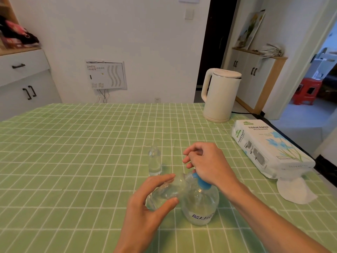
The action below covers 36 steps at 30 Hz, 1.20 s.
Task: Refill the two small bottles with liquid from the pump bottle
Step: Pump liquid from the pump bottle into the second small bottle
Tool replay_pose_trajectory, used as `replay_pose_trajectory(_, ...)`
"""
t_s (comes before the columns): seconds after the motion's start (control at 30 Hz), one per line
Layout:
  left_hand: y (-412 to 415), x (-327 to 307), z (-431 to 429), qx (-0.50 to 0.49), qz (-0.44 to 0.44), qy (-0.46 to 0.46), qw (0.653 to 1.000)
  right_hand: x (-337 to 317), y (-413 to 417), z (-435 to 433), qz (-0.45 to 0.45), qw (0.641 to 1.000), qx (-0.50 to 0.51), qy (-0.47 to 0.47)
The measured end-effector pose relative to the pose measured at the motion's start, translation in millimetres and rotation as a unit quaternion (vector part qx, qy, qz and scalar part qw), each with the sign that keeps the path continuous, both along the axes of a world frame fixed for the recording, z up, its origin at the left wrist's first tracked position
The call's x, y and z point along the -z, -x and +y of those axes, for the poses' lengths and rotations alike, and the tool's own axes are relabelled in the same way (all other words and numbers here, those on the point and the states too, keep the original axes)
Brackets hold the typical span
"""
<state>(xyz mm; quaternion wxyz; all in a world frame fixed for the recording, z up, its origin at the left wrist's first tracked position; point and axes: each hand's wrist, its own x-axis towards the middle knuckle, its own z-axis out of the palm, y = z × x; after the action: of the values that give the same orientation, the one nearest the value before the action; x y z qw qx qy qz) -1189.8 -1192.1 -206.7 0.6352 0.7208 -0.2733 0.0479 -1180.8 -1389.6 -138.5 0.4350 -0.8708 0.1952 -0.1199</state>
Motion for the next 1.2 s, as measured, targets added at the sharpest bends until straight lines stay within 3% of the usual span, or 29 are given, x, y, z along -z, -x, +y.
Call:
replay_pose_trajectory(0.33,2,-4,3,0.003,0.011,0.007,1.000,-16,3,4,-0.004,0.998,0.004,0.068)
replay_pose_trajectory(1.07,1,-1,-2,-0.007,-0.017,-0.011,1.000,-11,4,5,0.019,0.999,0.017,0.043)
replay_pose_trajectory(1.2,0,-2,-2,-0.009,-0.025,-0.011,1.000,-19,4,8,0.014,0.996,0.017,0.082)
